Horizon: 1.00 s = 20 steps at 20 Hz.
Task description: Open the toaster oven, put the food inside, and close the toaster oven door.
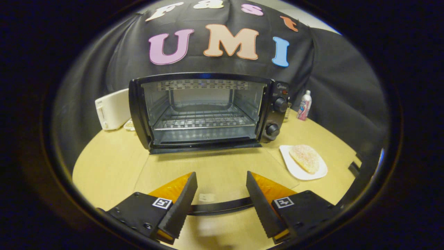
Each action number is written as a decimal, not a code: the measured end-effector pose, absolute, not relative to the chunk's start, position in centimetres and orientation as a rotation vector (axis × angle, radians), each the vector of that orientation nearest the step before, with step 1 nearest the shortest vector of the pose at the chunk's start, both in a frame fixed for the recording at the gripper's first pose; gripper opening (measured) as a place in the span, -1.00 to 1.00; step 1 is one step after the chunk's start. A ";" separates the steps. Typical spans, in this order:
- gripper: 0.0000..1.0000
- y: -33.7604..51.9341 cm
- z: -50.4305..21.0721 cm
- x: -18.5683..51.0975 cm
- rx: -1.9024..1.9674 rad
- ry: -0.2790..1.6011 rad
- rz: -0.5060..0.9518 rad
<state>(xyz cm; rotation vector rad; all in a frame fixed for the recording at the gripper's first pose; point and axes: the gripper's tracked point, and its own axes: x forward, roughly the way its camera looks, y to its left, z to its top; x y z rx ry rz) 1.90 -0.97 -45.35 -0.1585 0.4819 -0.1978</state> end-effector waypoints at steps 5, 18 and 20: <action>0.82 -4.9 -42.6 3.1 -0.166 0.440 -0.231; 0.82 -21.6 -42.1 4.5 -0.165 0.522 -0.459; 0.82 -23.4 -42.7 4.3 -0.157 0.538 -0.476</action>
